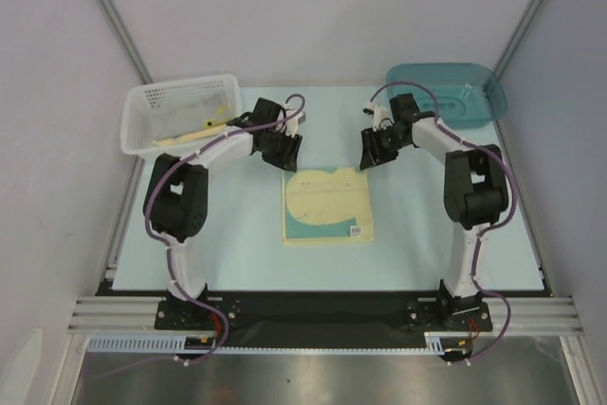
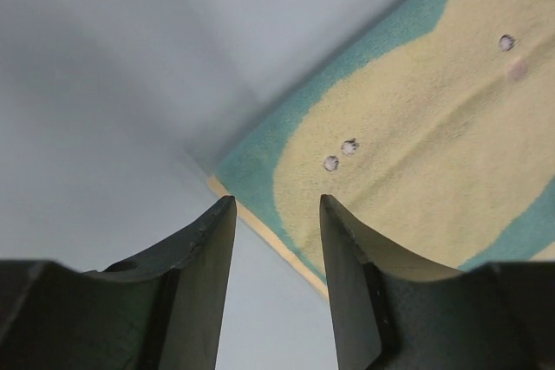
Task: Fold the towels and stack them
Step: Fold the towel
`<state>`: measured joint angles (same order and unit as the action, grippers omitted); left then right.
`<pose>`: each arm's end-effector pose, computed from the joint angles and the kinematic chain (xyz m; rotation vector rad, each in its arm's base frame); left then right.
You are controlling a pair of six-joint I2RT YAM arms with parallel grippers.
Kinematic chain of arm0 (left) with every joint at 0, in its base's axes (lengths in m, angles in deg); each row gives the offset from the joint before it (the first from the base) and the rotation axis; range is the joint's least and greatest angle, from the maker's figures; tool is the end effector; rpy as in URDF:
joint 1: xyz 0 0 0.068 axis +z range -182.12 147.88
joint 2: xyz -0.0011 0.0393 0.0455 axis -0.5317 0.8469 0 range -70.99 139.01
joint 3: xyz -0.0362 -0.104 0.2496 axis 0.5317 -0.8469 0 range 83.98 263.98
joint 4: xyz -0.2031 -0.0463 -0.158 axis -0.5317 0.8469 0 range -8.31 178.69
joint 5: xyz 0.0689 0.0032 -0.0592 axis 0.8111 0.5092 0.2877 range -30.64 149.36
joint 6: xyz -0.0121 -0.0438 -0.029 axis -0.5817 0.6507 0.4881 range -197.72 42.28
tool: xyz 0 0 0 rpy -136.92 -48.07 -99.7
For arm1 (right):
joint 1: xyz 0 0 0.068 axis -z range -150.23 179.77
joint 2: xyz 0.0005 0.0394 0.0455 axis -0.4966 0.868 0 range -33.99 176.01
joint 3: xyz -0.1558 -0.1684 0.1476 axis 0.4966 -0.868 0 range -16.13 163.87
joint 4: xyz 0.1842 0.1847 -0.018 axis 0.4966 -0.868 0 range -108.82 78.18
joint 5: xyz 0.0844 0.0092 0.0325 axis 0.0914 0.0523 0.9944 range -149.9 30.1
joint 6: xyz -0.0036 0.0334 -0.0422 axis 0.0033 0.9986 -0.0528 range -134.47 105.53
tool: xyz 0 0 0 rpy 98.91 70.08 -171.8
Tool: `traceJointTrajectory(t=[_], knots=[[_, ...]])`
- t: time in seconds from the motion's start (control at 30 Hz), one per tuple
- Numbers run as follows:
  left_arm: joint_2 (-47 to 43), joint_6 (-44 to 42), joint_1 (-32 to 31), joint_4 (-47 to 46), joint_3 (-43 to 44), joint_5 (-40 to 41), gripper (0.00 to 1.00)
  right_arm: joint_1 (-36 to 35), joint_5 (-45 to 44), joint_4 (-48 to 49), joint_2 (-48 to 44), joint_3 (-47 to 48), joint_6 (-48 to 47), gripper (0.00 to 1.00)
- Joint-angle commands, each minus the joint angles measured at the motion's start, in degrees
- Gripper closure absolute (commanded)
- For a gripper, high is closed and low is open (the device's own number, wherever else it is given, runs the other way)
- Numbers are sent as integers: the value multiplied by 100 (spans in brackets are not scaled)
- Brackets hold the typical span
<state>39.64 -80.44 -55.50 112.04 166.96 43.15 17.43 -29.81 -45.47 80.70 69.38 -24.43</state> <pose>0.3771 -0.1740 0.2082 0.6902 2.5078 -0.4977 0.4077 0.1076 0.1931 -0.6672 2.5125 0.7102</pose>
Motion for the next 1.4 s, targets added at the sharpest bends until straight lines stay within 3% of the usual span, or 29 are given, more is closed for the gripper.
traceJointTrajectory(t=[0.0, 0.17, 0.43, 0.67, 0.8, 1.03, 1.37], knots=[[274, -922, 140, 419, 613, -155, 49, 74, 216, -861, 421, 728, -831, 55], [582, -1396, 298, 752, 991, -251, 45, 91, 331, -1336, 1027, 1493, -1323, 55], [1057, -1890, 325, 1201, 1229, -585, 44, 91, 735, -1865, 1529, 1793, -1738, 56], [1268, -1986, 334, 1148, 1291, -322, 46, 118, 657, -1785, 1758, 1960, -1729, 66], [1286, -1987, 413, 1105, 1308, -339, 46, 153, 691, -1768, 1767, 2048, -1738, 55], [1330, -2022, 527, 1122, 1422, -480, 42, 162, 823, -1987, 2021, 2522, -1808, 54], [1716, -2136, 536, 1491, 1844, -981, 46, 170, 885, -2093, 2119, 2611, -1922, 65]])
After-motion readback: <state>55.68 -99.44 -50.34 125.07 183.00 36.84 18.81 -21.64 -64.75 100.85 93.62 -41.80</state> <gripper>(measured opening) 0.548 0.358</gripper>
